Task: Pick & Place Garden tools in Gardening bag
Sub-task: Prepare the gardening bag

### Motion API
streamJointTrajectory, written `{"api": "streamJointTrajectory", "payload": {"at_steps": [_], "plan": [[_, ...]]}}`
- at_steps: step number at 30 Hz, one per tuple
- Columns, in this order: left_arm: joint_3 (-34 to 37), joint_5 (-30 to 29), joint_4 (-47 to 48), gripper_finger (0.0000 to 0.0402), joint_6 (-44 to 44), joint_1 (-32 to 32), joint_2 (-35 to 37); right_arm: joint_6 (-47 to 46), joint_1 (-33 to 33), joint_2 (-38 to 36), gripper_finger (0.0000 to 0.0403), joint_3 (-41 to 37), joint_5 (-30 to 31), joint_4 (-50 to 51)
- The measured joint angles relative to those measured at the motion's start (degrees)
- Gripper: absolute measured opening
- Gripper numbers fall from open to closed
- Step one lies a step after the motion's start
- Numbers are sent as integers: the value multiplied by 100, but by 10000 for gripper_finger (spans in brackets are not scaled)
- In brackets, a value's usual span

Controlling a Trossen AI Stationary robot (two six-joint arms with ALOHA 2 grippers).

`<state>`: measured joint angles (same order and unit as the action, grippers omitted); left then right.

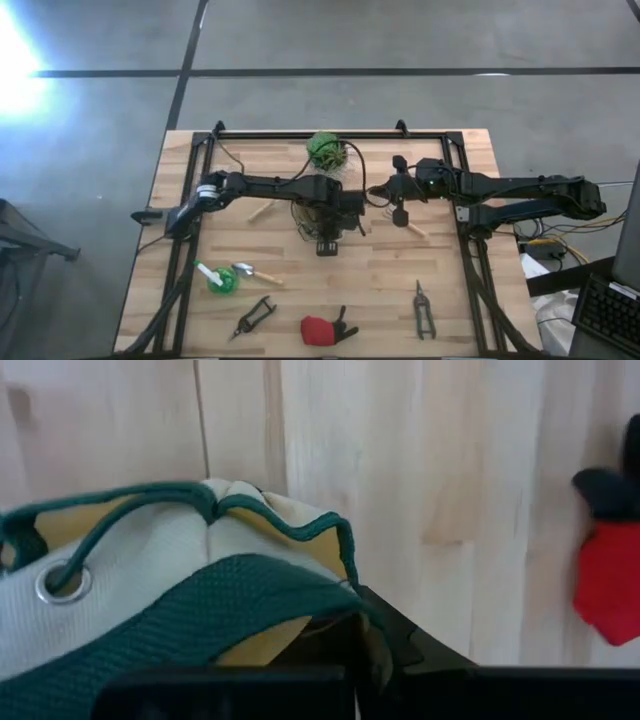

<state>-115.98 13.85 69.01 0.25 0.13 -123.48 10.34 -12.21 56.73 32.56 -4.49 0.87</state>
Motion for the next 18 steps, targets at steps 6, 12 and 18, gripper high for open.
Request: {"api": "streamJointTrajectory", "payload": {"at_steps": [6,12,18], "plan": [[-360,4,26,2,21,-20,-57,-8,-170,-1,8,0,5,-45],[-501,1,74,2,76,-32,-63,-269,-454,-2,8,0,9,-78],[-483,4,86,3,77,-36,-63,-332,-634,-2,8,0,12,-111]]}}
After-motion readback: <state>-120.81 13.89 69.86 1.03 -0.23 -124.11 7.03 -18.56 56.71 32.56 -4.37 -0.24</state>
